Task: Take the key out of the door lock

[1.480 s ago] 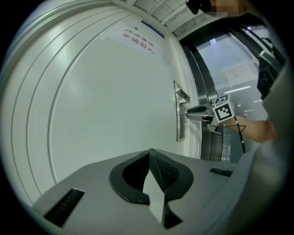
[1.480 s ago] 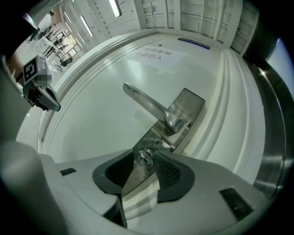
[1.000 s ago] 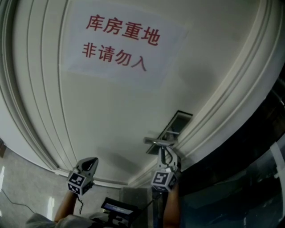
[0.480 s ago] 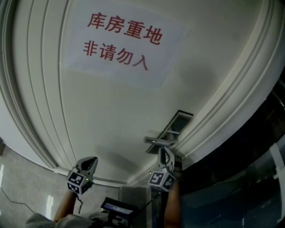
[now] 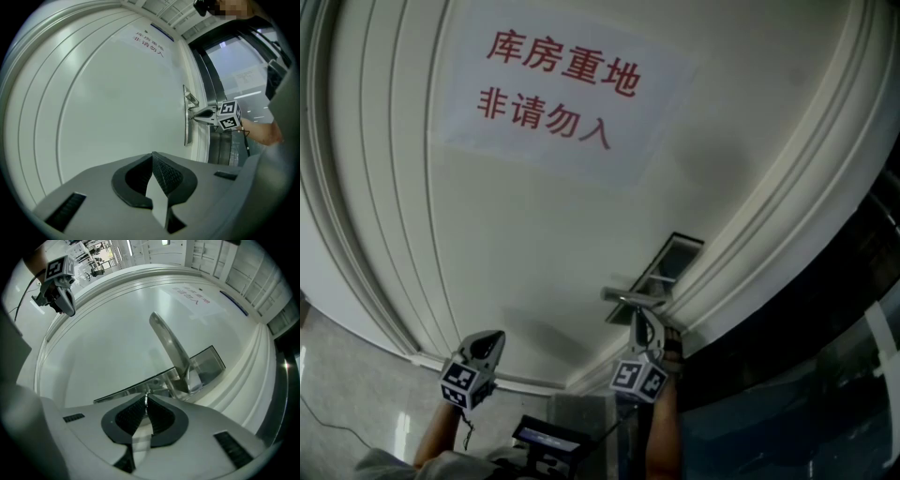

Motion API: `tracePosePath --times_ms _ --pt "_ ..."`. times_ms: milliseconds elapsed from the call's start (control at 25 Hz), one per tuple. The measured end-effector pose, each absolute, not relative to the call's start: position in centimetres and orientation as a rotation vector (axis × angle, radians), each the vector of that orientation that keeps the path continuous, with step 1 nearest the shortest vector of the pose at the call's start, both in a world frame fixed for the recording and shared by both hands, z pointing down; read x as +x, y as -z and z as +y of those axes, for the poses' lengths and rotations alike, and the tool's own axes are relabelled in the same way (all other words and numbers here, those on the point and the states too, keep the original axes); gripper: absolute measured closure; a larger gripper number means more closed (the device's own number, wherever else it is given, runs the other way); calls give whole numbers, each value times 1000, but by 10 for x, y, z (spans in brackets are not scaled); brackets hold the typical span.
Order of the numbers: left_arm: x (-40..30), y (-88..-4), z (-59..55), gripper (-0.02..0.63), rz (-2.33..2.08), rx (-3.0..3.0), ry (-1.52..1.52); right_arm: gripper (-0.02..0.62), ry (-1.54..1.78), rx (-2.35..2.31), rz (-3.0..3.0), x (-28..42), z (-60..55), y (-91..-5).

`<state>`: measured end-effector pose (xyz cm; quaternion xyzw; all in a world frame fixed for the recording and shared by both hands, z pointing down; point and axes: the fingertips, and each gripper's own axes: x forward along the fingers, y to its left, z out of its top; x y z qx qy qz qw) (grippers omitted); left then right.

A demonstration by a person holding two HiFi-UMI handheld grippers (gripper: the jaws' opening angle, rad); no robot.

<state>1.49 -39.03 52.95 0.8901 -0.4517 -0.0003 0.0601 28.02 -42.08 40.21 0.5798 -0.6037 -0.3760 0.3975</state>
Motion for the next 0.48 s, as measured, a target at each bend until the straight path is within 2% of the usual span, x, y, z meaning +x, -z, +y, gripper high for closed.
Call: tracePosePath --times_ms 480 --pt "19 -526 -389 600 -1376 2697 7 571 1019 1373 -1452 279 -421 -404"
